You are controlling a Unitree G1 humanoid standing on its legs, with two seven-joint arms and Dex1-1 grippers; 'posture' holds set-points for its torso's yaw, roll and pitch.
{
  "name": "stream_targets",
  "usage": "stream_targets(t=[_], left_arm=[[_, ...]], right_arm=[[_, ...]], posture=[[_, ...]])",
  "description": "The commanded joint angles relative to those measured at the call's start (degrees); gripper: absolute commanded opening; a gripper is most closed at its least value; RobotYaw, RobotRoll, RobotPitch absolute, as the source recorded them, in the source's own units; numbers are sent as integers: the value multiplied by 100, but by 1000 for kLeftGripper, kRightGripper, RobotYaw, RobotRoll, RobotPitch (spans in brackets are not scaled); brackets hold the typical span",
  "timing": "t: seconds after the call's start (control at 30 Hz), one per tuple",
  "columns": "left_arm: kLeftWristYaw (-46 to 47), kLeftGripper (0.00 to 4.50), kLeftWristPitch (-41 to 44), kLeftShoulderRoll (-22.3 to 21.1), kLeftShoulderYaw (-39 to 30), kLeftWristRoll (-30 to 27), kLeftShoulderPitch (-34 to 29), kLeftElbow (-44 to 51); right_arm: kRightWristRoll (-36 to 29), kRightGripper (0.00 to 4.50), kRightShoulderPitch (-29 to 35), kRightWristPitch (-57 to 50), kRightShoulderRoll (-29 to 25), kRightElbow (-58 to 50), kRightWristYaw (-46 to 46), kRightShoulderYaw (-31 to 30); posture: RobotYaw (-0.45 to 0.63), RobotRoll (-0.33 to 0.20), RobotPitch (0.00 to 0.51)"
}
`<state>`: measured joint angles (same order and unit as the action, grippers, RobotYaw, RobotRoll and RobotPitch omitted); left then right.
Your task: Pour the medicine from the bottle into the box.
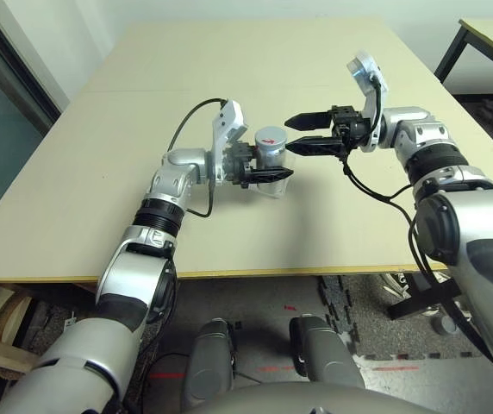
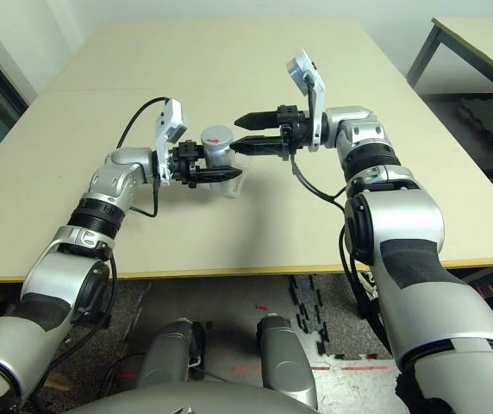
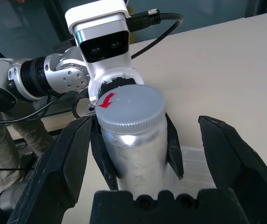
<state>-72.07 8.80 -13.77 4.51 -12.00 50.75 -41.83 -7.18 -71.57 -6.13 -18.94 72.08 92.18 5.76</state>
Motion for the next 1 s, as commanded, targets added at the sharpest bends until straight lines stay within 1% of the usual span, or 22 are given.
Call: stream_targets(t=[0.03, 0.5, 1.0], left_arm=[[-23, 2682, -45, 5, 35, 15, 36, -96], [-8, 2682, -58, 42, 43, 19, 25, -114], [-5, 2682, -47, 22, 32, 10, 25, -116]], right_arm=[[-57, 4500, -99, 9, 76, -122, 31, -45], [-78, 4500, -217, 109, 502, -137, -111, -45], [-7, 4500, -144, 287, 505, -119, -135, -119]], posture=[[-159, 0, 57], [-162, 0, 56], [-156, 0, 57]])
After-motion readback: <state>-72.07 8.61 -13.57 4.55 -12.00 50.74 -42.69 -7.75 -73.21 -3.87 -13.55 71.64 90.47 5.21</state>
